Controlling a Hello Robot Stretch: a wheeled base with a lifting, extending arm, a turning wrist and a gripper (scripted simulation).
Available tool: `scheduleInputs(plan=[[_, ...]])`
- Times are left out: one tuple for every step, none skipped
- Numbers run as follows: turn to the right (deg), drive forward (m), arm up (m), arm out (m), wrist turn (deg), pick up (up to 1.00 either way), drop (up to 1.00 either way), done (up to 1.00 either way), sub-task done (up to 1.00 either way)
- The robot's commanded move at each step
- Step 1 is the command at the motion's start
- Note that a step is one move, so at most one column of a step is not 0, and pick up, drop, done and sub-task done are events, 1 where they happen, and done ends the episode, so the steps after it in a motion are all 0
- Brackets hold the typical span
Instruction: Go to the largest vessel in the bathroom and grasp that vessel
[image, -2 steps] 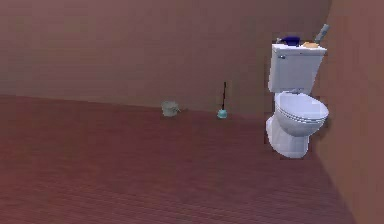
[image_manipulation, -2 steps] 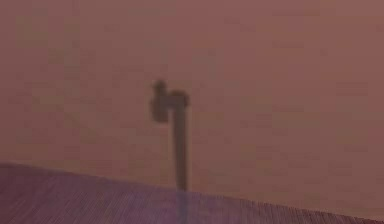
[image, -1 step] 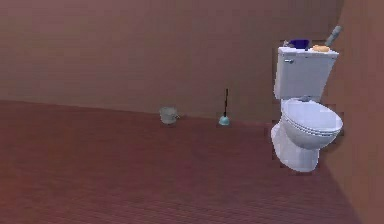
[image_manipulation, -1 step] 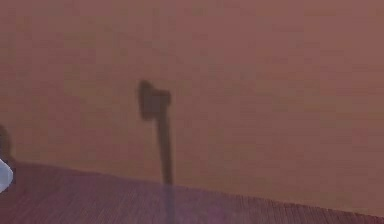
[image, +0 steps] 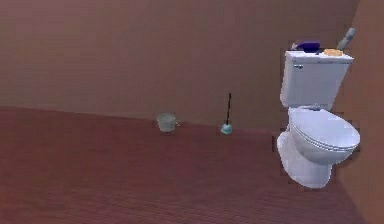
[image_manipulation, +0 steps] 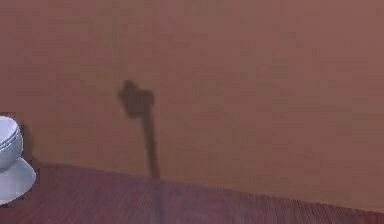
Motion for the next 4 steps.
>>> scheduleInputs(plan=[[12.0,0.00,0.00,0.00,0.0,0.00,0.00,0.00,0.00],[0.0,1.00,0.00,0.00,0.0,0.00,0.00,0.00,0.00],[6.0,0.00,0.00,0.00,0.0,0.00,0.00,0.00,0.00],[0.0,0.45,0.00,0.00,0.0,0.00,0.00,0.00,0.00]])
